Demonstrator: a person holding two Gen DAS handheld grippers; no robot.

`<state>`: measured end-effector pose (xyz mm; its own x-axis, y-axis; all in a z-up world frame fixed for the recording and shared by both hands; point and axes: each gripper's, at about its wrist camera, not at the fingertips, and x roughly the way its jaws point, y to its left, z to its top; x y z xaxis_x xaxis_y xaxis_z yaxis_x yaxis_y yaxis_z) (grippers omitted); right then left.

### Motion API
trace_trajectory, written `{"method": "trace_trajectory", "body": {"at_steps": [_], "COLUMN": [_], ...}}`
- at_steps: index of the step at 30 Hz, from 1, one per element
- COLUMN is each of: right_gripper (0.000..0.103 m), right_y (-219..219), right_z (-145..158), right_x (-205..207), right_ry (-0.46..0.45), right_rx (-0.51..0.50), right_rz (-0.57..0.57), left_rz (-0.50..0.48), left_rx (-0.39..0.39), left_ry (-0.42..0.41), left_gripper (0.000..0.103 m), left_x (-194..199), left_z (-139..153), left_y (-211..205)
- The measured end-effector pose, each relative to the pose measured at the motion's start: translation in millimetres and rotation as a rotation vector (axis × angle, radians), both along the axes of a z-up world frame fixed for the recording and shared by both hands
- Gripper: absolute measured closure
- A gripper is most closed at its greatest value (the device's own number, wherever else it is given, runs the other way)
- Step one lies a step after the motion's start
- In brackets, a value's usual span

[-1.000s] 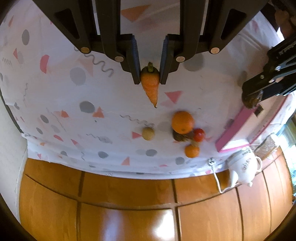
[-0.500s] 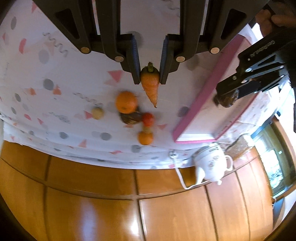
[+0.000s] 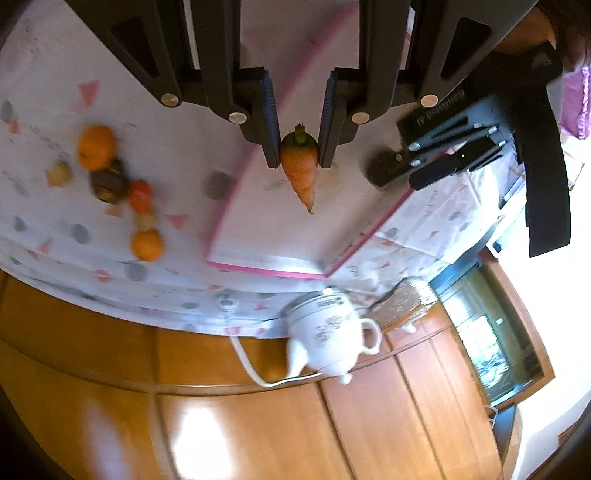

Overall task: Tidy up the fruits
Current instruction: 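Carry the carrot and dark fruit into the pink tray and release both, then withdraw both open tools from the tray toward the remaining fruits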

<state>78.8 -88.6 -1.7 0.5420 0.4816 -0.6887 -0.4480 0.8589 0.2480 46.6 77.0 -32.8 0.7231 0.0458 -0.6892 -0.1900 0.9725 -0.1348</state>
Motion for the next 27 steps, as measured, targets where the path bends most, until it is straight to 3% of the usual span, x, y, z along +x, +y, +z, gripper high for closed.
{"method": "trace_trajectory", "body": {"at_steps": [2,3,13,27], "right_gripper": [0.071,0.07,0.07,0.069], "right_y": [12.5,15.3,-5.1,-58.3], "right_z": [-3.6,-5.3,-24.2,-25.3], "right_x": [5.0,6.3,-8.7,-12.7], "right_ry": [0.004,0.011,0.049,0.044], "right_rx": [-0.015,-0.02,-0.041,-0.021], "right_rz": [0.012,0.012,-0.049,-0.215], "left_rz": [0.012,0.018,0.034,-0.071], "left_rx": [0.001,0.002,-0.017,-0.002], "left_ry": [-0.004,-0.006,0.011,0.021], "left_gripper": [0.042,0.041,0.039,0.037], "left_x": [-3.3,-4.8,-8.5,-15.4], "left_z": [0.8,1.0,-0.7,-1.2], "left_y": [3.0,4.9,2.6,-34.8]}}
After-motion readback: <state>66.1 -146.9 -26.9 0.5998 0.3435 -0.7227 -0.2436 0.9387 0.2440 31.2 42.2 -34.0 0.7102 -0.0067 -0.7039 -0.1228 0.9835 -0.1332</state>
